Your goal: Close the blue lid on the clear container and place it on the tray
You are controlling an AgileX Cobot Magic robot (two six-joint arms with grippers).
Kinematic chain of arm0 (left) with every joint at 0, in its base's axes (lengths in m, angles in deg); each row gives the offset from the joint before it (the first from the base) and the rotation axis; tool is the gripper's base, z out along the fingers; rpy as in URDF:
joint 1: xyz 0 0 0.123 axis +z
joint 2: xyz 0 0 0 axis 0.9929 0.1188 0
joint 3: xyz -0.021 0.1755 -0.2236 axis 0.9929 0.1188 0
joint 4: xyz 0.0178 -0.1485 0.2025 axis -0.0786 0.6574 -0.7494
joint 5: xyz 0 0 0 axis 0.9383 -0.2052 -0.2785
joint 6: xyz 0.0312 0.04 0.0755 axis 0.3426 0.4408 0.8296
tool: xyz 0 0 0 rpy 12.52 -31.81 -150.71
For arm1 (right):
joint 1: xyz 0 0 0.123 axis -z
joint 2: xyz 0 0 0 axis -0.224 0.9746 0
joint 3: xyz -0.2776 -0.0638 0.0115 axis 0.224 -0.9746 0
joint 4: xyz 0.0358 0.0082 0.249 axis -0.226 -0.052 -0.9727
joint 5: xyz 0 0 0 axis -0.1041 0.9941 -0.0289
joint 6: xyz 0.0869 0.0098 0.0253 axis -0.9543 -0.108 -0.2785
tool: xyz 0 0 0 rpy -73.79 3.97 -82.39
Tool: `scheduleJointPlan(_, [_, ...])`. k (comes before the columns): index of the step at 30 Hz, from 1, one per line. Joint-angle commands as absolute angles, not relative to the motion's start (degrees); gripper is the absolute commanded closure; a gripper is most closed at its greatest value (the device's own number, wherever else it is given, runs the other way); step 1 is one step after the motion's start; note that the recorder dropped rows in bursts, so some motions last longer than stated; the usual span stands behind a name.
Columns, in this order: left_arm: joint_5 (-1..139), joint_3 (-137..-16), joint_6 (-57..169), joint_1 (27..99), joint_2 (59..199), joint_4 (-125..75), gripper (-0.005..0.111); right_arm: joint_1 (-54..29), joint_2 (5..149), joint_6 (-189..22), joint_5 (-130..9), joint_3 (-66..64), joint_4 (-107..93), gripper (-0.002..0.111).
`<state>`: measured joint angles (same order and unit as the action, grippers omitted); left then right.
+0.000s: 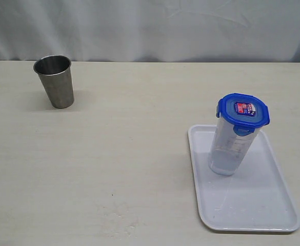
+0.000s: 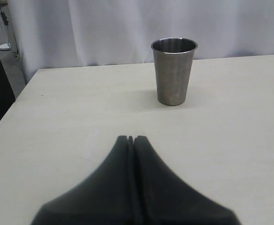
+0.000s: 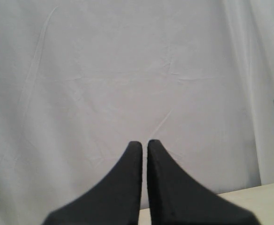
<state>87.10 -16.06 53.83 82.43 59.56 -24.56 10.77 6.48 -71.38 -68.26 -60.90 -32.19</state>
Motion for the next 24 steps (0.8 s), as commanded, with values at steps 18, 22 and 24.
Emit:
scheduleJointPlan(18, [86.68,-15.92,54.12,82.54,59.46,-24.21,0.107,10.93,5.48,-78.13,-64.32,-66.11,-11.17,0.104])
scheduleJointPlan(22, [86.68,-15.92,54.12,82.54,59.46,-24.21,0.107,10.93,5.48,-79.04,-54.41,-66.11,-11.07,0.104])
scheduleJointPlan(24, [86.68,-15.92,54.12,82.54,59.46,-24.21,0.107,10.93,5.48,-79.04,-48.28,-66.11,-10.7,0.104])
